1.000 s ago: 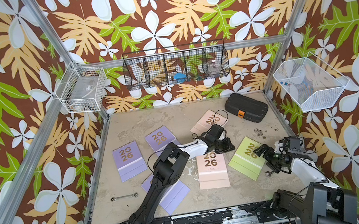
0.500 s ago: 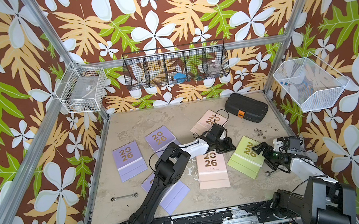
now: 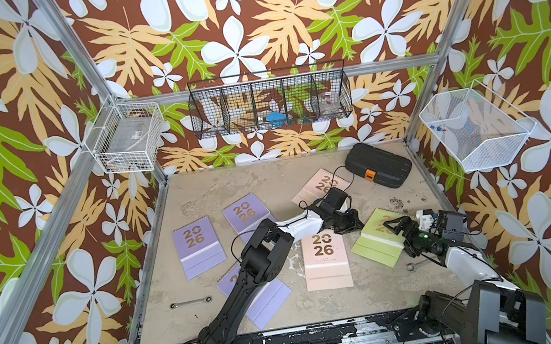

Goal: Stack the calendars
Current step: Pick up the calendar at the center of the board.

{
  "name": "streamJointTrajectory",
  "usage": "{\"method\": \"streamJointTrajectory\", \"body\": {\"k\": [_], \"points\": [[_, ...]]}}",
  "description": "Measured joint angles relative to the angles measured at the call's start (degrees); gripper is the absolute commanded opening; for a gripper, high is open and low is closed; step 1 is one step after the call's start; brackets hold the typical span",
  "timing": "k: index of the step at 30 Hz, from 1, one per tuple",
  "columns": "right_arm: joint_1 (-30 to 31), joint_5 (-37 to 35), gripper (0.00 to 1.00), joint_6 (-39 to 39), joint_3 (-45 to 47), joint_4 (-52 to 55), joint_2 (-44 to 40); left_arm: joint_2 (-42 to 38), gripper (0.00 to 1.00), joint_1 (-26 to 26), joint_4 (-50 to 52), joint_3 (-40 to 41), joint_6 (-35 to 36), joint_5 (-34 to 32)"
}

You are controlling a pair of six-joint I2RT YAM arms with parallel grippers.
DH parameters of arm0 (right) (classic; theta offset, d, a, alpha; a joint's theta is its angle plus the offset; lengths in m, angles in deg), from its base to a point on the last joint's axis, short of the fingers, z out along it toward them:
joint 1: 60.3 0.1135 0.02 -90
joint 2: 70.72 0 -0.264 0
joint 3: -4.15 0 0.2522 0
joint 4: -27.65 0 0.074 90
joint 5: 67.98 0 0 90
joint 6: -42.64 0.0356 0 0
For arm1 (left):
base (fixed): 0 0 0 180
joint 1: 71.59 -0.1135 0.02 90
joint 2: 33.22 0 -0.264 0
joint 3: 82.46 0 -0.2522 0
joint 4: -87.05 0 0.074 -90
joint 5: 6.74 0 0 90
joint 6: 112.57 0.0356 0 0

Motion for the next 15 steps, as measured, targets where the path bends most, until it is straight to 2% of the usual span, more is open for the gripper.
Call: {"method": "streamJointTrajectory", "body": {"k": [15], "points": [[-0.3,-1.1,0.26,-0.6,-0.9,-0.3,0.4,-1.3,0.11,-2.3,2.1,-0.9,0.0,-0.1]]}}
